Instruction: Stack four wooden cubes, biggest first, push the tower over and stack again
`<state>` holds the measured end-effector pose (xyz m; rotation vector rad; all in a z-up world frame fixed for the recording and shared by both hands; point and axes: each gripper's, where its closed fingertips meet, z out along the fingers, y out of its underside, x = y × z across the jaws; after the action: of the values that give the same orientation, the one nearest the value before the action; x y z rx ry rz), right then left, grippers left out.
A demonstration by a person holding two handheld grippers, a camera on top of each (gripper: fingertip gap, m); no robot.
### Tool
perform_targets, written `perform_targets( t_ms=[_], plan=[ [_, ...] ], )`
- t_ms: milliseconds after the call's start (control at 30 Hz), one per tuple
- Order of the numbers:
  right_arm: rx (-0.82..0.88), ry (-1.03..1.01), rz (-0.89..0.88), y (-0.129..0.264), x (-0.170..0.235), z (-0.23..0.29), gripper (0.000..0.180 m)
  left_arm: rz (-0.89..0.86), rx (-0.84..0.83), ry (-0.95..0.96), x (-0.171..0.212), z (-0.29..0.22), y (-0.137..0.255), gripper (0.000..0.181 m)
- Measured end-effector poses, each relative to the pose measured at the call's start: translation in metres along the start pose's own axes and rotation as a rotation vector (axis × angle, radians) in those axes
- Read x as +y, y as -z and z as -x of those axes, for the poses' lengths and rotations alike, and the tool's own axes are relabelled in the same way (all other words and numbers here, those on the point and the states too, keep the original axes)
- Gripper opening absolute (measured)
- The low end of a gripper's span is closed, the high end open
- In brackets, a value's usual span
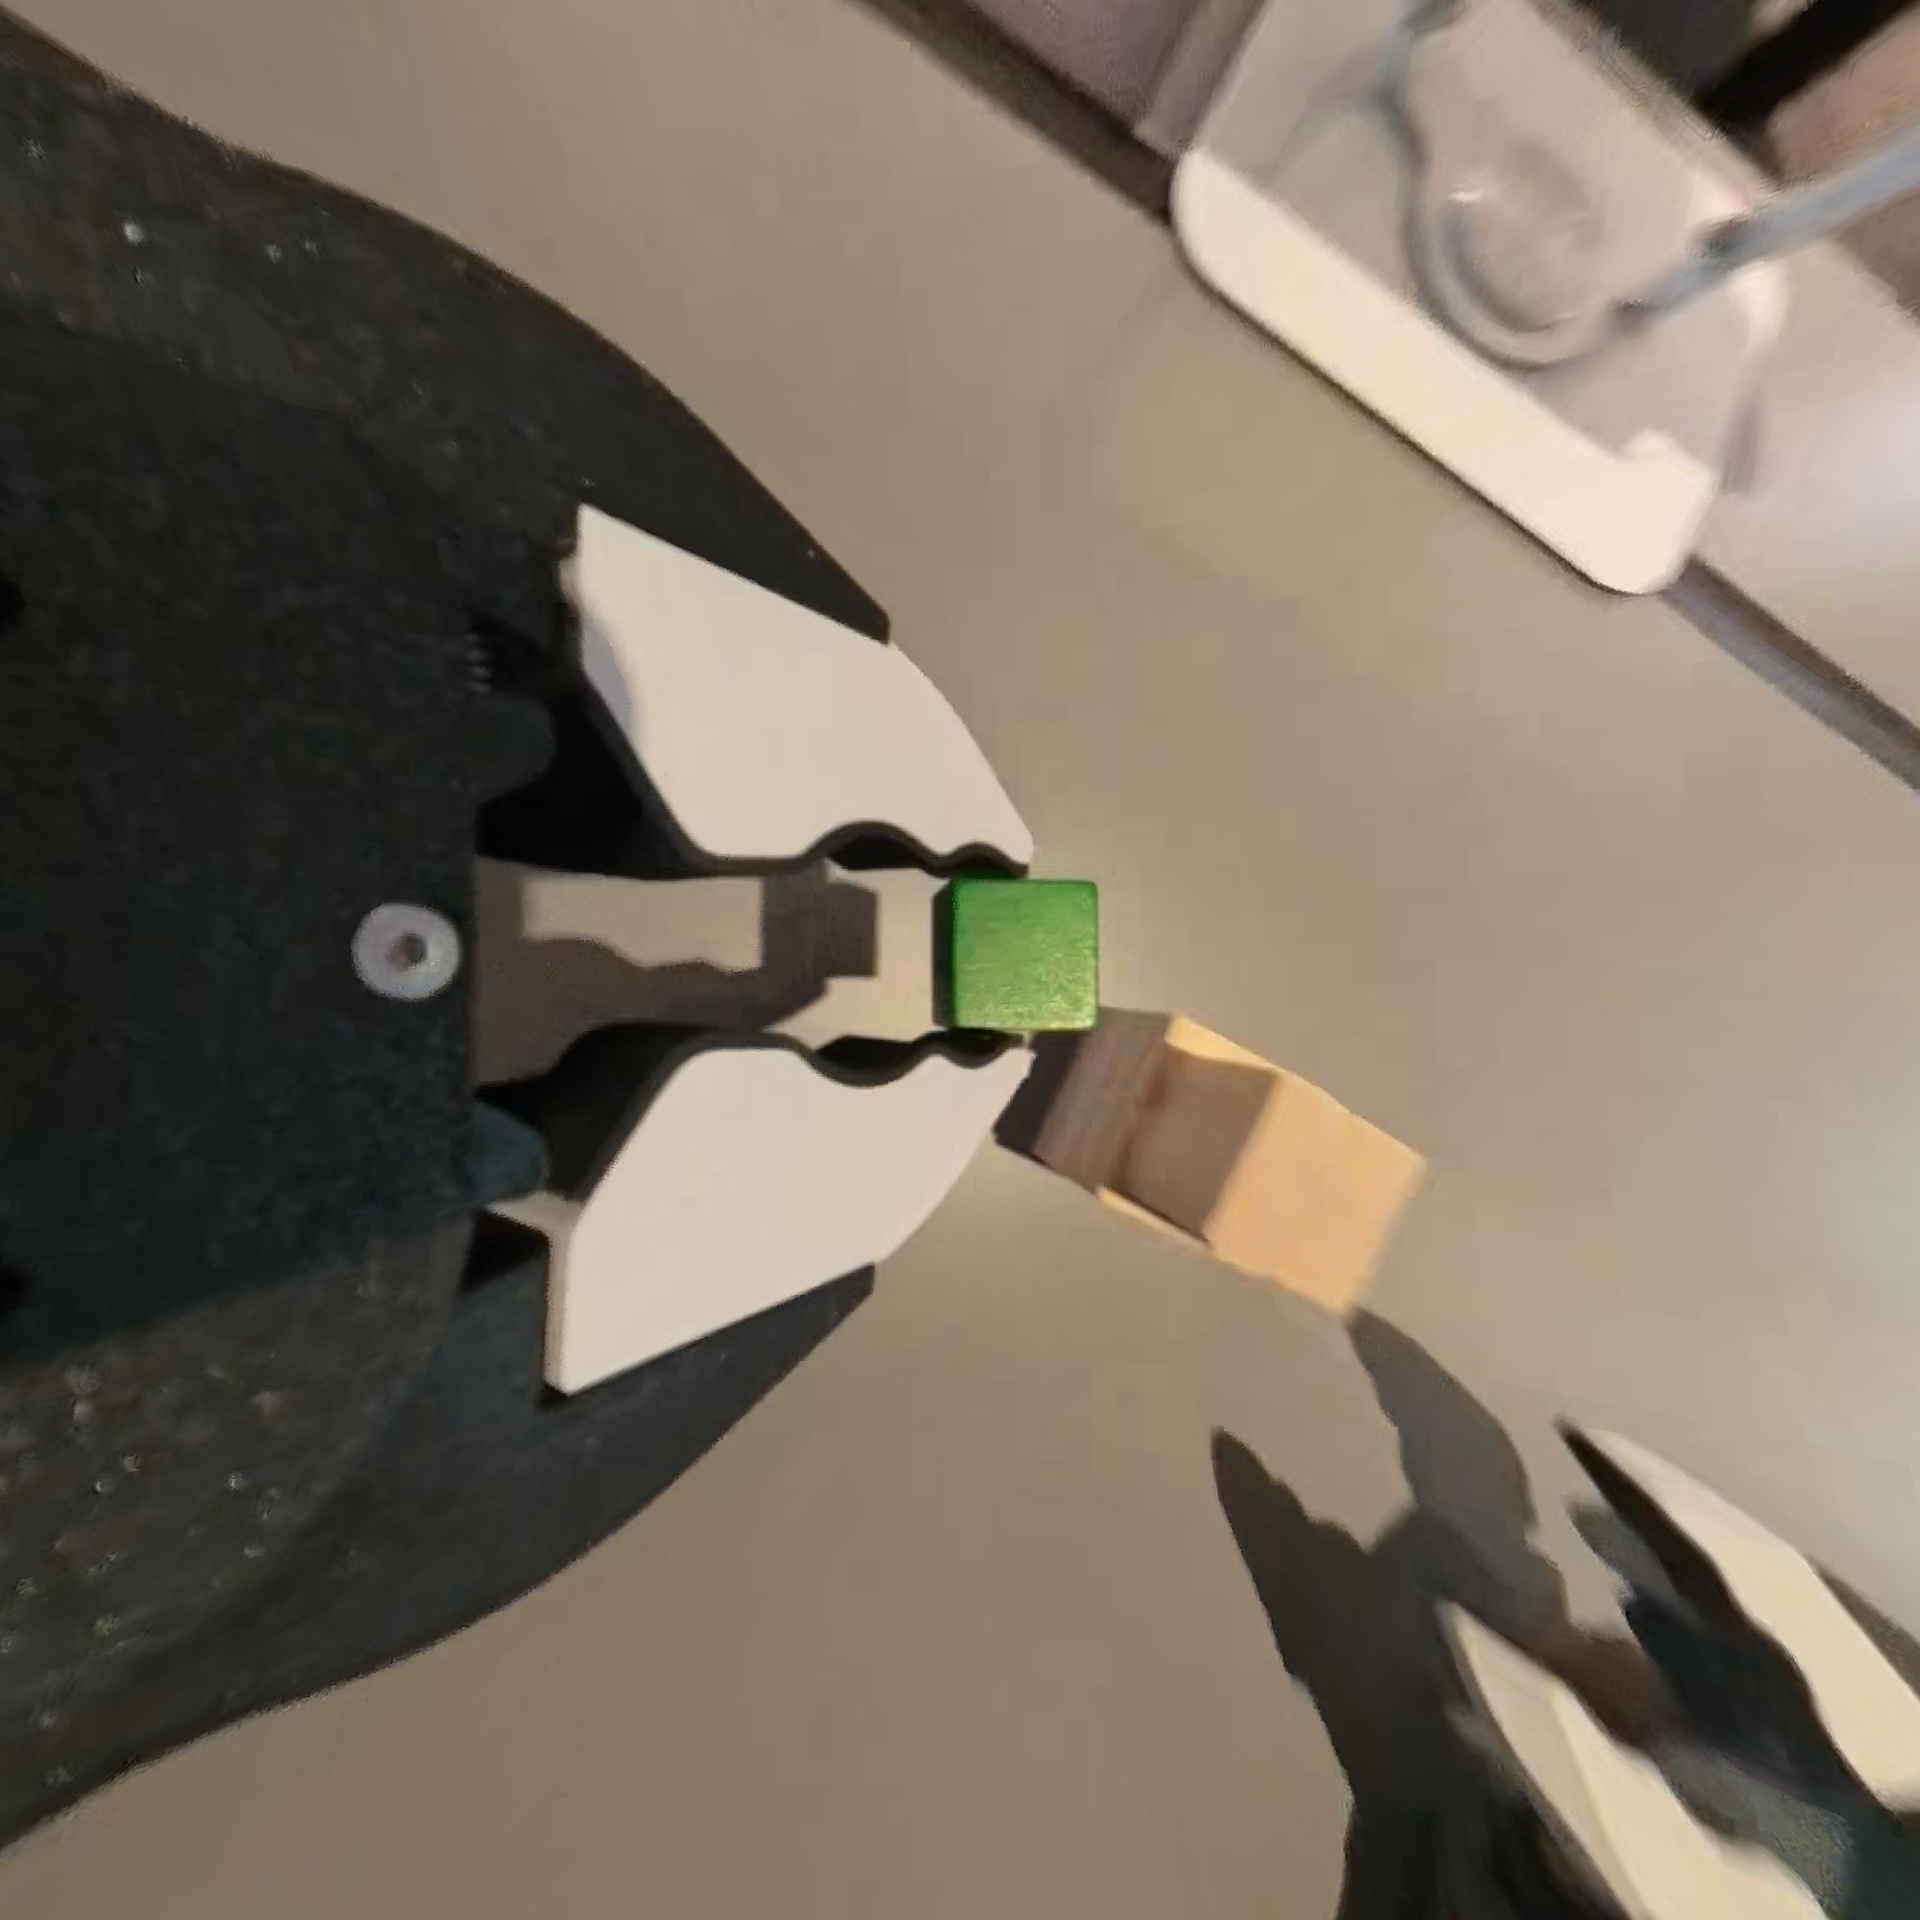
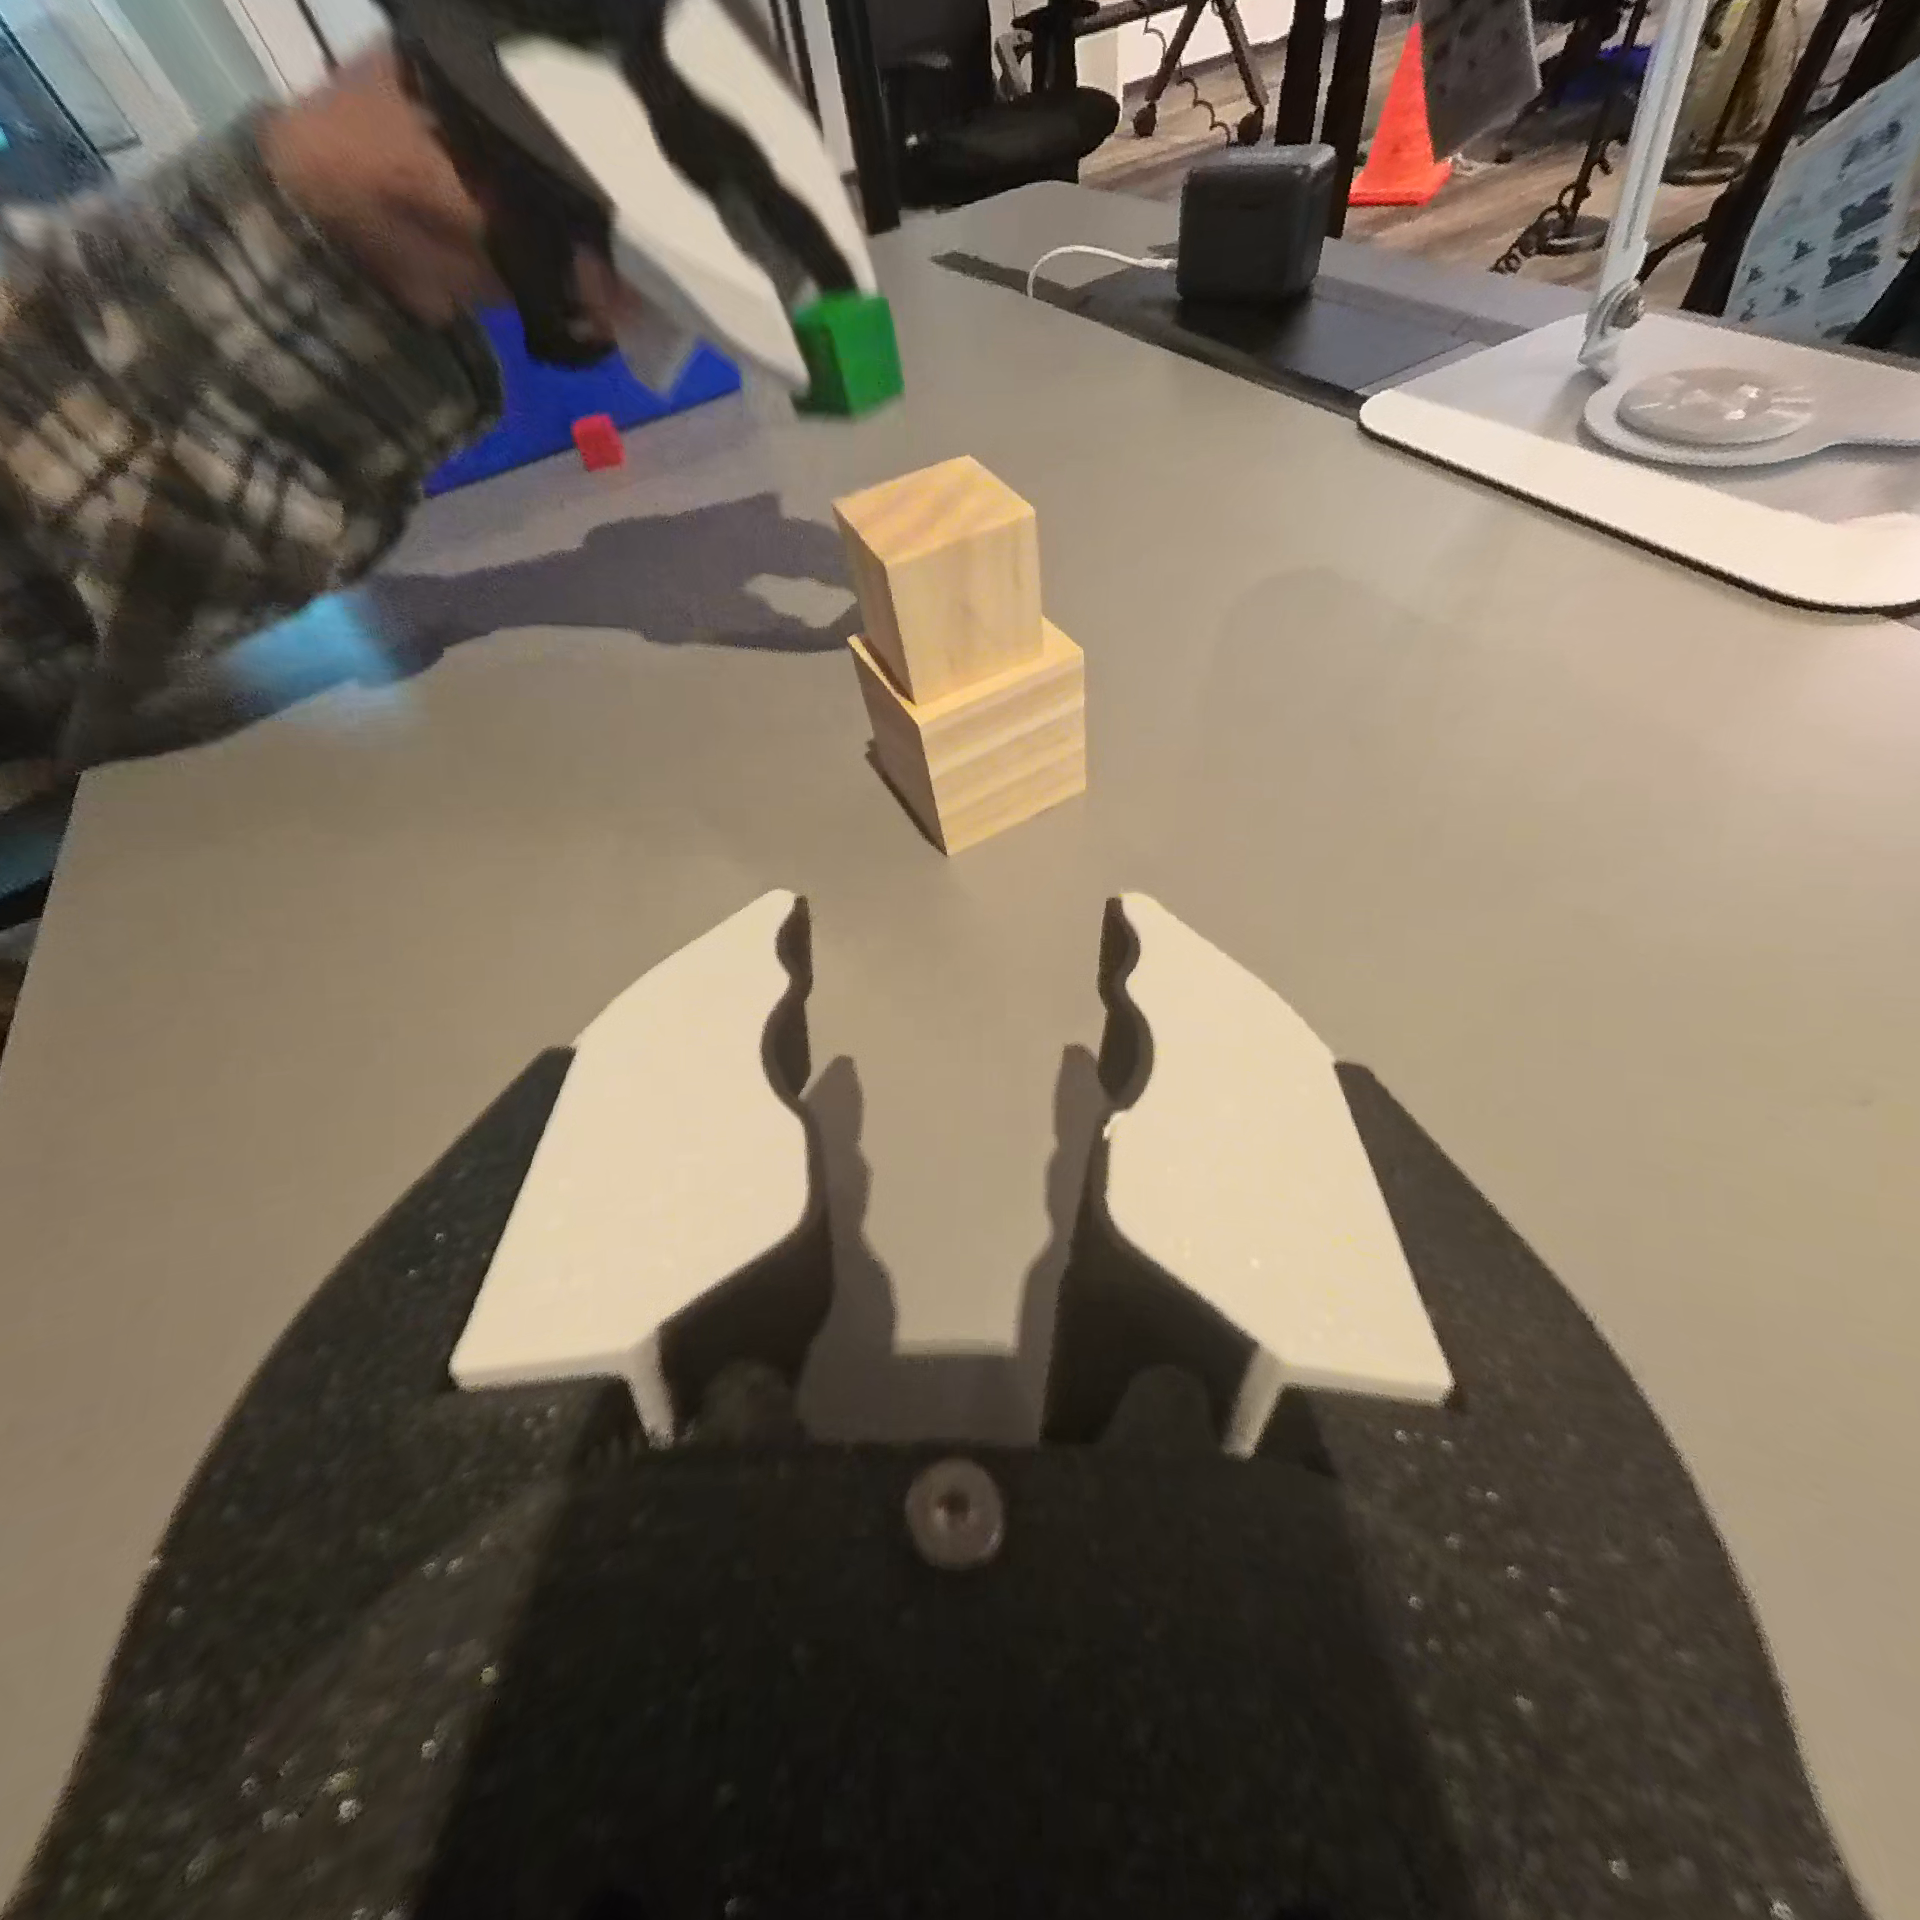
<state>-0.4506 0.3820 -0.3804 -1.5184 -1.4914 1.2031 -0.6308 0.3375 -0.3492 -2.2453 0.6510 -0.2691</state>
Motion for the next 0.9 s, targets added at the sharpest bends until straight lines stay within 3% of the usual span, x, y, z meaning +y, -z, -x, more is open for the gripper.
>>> perform_targets(
  t_ms=[133,267,900],
  plan=[
    [0.006,0.012,0.023,-0.002,0.004,0.0,0.054,0.024,0.13,-0.136,-0.042,-0.021,0.01,0.028],
    [0.008,0.017,0.028,-0.001,0.005,0.0,0.054,0.079,0.242,-0.217,-0.058,-0.04,-0.003,0.028],
    [-0.007,0.009,0.027,0.0,0.005,0.001,0.049,0.101,0.347,-0.297,-0.053,-0.051,-0.043,0.028]
  ],
)
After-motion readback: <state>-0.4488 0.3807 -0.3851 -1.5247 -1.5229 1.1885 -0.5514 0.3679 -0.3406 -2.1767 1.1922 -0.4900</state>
